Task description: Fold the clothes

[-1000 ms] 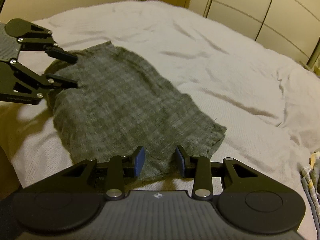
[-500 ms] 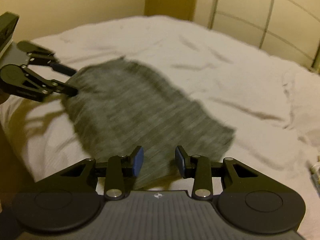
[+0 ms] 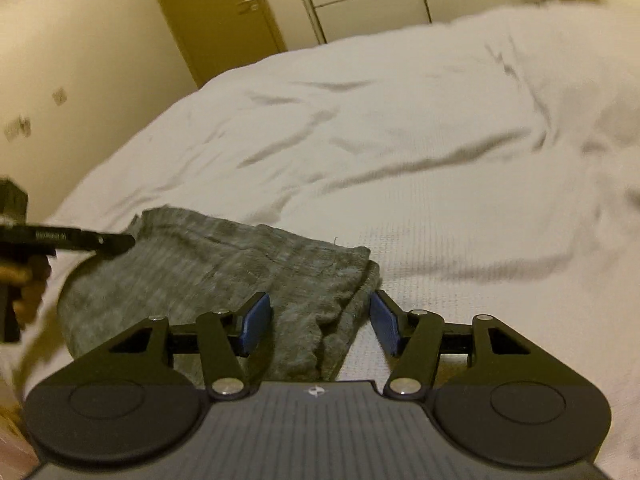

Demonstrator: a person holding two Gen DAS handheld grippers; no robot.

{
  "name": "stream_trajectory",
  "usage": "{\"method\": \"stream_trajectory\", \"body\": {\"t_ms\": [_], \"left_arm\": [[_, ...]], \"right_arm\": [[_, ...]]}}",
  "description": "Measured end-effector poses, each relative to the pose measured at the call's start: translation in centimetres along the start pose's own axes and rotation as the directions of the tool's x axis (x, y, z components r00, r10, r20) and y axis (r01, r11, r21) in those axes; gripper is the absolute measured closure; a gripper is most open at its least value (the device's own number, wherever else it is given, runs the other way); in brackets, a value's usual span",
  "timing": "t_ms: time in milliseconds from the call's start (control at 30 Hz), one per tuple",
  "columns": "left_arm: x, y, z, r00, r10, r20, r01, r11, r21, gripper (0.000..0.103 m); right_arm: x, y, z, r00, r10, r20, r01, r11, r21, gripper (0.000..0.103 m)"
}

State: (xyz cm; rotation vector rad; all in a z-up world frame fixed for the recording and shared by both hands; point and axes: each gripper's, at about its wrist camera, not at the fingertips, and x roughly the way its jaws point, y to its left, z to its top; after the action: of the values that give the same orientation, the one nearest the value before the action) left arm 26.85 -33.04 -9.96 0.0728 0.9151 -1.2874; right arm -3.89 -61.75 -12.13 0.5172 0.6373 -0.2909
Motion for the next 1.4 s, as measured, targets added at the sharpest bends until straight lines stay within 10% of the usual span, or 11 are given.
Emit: {"method": "stream_trajectory", "body": {"t_ms": [100, 200, 367, 500, 633, 767, 1000, 1167, 1400], "left_arm": [[-1.1, -0.9, -0.1, 0.998, 0.012, 0.064, -0.017, 0.998, 0.068, 0.101], [-3.1, -1.7, 0.5, 0.985, -0.037, 0.169, 0.018, 0.993, 0.113, 0.101], [-0.5, -1.4, 1.0, 0.994, -0.013, 0.111, 0.0, 0.992, 0.123, 0.1], [2.0, -0.1, 0.1, 0.999, 0.036, 0.024, -0.038, 0.995, 0.091, 0.093], [-0.1, -0.2, 0.0, 0.991, 0.109, 0.078, -0.116, 0.989, 0.095, 0.073], [-3.8, -2.0, -0.2, 0.974, 0.173, 0.146, -0.196, 0.966, 0.166, 0.078], [-6.8, -7.8, -5.2, 0.989, 0.063, 0.131, -0.108, 0.922, 0.371, 0.077], [-4.1, -7.0, -8.3, 0.989, 0.128, 0.078, -0.15, 0.881, 0.449, 0.074], [-3.8, -5.0, -7.6, 0.993, 0.103, 0.061, -0.119, 0.894, 0.433, 0.068]], "right_arm": [[0.4, -0.8, 0.0, 0.999, 0.047, 0.008, -0.048, 0.997, 0.055, 0.084], [-0.3, -1.0, 0.2, 0.997, 0.066, 0.039, -0.069, 0.995, 0.072, 0.095], [-2.5, 0.6, 0.3, 0.989, -0.003, 0.147, 0.012, 0.998, -0.06, 0.096], [-0.6, -0.3, -0.1, 0.997, -0.035, 0.064, 0.037, 0.998, -0.042, 0.093], [-0.7, -0.4, -0.4, 0.993, -0.097, 0.071, 0.101, 0.993, -0.054, 0.07], [-3.4, 1.3, -0.2, 0.973, -0.166, 0.161, 0.188, 0.972, -0.138, 0.069], [-5.6, 8.3, -2.2, 0.978, -0.021, 0.208, 0.086, 0.948, -0.306, 0.069], [-2.5, 10.9, -4.1, 0.991, 0.117, 0.071, -0.083, 0.925, -0.37, 0.071], [-2.8, 8.5, -7.5, 1.0, 0.021, 0.011, -0.013, 0.878, -0.478, 0.075]]}}
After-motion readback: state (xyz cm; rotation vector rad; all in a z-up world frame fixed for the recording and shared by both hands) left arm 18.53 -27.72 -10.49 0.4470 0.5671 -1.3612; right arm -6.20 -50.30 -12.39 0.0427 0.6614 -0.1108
